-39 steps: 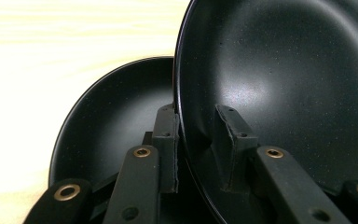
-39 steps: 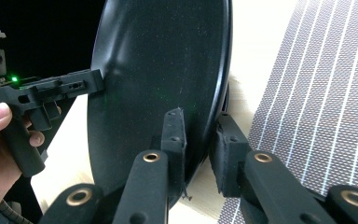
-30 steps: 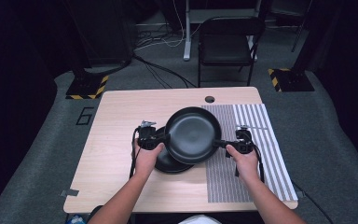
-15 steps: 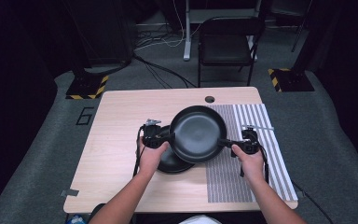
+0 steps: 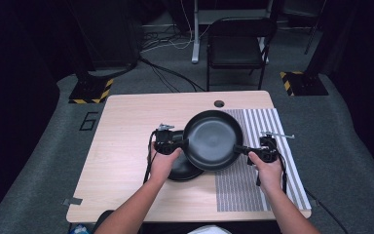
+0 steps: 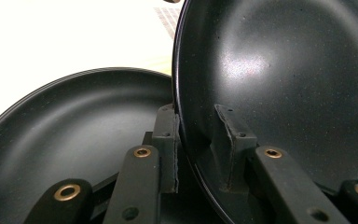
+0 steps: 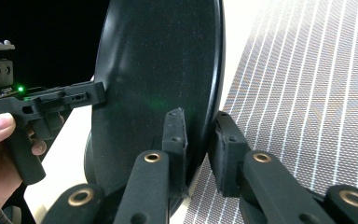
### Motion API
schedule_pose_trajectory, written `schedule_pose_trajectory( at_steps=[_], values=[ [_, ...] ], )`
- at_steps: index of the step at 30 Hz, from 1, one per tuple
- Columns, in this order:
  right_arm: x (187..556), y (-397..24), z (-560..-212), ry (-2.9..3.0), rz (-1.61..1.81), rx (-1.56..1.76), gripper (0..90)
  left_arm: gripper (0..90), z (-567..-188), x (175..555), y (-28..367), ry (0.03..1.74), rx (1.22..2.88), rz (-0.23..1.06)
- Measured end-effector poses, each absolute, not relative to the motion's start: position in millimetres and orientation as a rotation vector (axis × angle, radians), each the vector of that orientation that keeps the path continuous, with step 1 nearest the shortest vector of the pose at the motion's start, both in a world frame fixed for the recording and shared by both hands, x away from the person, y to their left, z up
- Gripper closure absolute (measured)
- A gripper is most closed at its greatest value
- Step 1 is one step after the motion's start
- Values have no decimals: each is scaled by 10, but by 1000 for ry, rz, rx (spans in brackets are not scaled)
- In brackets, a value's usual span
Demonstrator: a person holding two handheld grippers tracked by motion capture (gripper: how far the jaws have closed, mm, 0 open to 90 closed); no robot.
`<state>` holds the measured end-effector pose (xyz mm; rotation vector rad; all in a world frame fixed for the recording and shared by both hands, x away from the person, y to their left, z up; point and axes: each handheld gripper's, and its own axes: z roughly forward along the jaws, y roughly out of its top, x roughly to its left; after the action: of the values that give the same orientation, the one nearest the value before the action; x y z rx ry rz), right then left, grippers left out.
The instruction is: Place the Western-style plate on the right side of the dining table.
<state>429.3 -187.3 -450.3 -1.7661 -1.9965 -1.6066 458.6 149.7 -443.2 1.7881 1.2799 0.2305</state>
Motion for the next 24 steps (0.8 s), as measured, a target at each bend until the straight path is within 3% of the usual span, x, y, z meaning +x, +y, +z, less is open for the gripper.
schedule_pose_trajectory(
  at_steps=[24],
  values=[
    [4185, -2131, -4456, -1954, -1648, -1846, 776, 712, -4390, 4648, 1228, 1224, 1815, 190]
  ],
)
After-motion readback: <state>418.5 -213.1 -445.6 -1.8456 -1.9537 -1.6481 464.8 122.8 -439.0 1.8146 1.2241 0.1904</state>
